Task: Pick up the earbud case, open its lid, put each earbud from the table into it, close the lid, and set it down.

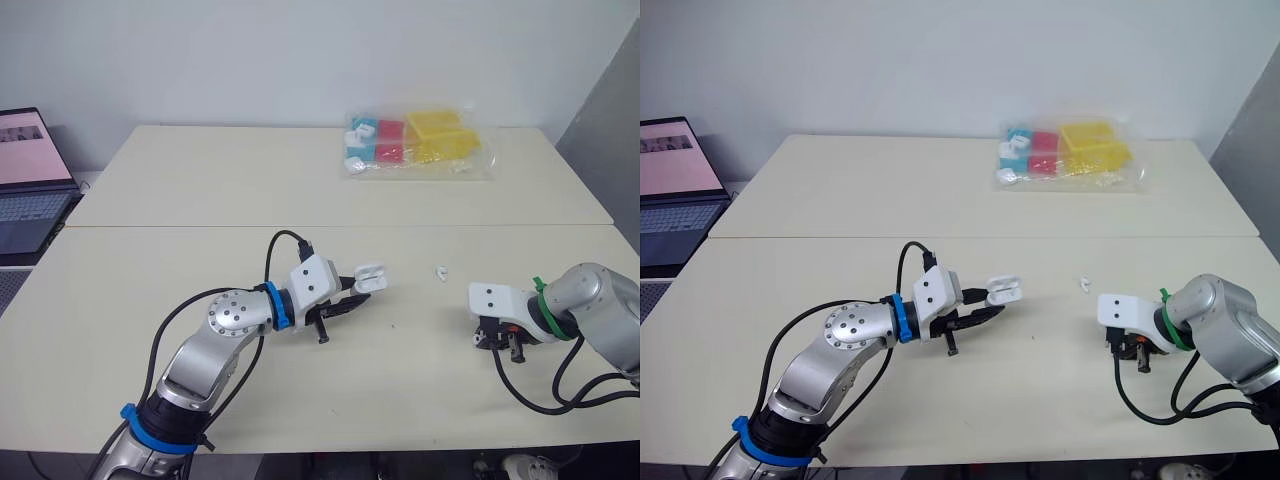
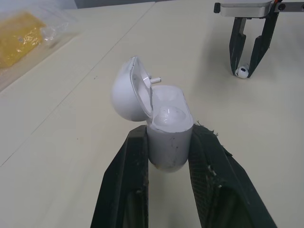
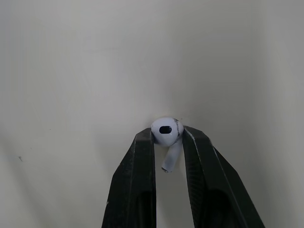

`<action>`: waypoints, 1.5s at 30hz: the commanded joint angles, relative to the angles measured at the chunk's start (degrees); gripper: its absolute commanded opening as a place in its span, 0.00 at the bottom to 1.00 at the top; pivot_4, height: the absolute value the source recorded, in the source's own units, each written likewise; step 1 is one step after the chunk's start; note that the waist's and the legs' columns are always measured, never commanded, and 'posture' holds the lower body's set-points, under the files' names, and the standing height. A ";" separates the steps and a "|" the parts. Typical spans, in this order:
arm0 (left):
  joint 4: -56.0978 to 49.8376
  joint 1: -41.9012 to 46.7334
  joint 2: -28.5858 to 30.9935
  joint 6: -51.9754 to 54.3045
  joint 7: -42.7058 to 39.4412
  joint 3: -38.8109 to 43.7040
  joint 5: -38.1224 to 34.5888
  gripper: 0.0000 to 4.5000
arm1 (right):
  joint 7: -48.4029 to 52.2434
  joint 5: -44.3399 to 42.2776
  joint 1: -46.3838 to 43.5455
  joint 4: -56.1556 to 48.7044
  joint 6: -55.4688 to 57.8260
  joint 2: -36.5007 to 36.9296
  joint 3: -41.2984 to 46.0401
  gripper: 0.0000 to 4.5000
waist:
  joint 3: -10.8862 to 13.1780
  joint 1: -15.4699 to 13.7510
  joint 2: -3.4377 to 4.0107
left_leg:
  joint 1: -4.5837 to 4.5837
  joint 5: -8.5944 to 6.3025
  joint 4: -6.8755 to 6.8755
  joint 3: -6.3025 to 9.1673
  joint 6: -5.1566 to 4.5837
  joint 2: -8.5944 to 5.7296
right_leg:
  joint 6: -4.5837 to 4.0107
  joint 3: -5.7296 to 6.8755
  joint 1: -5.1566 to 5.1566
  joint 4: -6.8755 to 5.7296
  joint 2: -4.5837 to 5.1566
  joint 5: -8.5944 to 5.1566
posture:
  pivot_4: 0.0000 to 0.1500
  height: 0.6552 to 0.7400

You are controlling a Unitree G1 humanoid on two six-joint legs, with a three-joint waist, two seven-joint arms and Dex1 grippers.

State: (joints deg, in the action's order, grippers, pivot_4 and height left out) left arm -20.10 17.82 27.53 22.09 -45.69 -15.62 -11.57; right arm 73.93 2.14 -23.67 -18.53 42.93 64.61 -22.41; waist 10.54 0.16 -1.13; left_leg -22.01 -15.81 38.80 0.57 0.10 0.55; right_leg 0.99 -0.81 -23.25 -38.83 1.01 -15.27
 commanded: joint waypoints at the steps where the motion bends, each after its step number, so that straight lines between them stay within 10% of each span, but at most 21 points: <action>1: -0.34 0.25 -0.39 -1.29 0.16 1.53 -0.81 0.17 | 0.80 -0.99 -0.83 0.11 -1.52 0.73 2.12 0.10 | 0.00 0.00 0.00 | 0.00 0.00 0.00 0.00 0.00 0.00 | 0.00 0.00 0.00 0.00 0.00 0.00 | 1.00 1.00; 16: 2.23 2.17 -5.61 -1.54 0.56 6.95 -7.31 0.17 | 1.09 -16.57 -2.32 -3.93 -6.49 -0.64 21.03 0.10 | 0.01 0.00 -0.02 | -0.01 0.00 0.00 0.01 0.00 0.00 | 0.00 0.00 0.00 0.00 0.00 0.00 | 1.00 1.00; 33: 4.15 5.23 -6.75 -1.08 -0.26 7.11 -9.70 0.17 | -36.97 -33.36 -7.67 -15.29 4.13 -35.29 32.86 0.10 | 0.03 -0.01 -0.06 | -0.14 0.00 -0.01 0.08 0.00 -0.02 | -0.22 0.03 -0.04 0.00 0.01 0.14 | 1.00 1.00; 45: 3.68 6.51 -7.28 1.32 0.79 8.11 -11.31 0.17 | -47.03 -33.37 -1.04 -21.04 0.01 -44.34 28.22 0.10 | 0.03 0.06 -0.06 | -0.13 0.00 -0.02 0.09 0.00 -0.02 | -0.16 0.04 -0.06 -0.01 -0.01 0.11 | 1.00 1.00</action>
State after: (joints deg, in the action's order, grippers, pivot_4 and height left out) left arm -14.94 23.22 20.48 23.55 -45.29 -8.50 -21.89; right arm 27.97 -30.59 -25.00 -36.03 45.14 20.40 6.09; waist 10.58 0.22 -1.19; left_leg -22.15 -15.81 38.77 0.66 0.10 0.53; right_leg 0.83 -0.77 -23.31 -38.84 1.00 -15.17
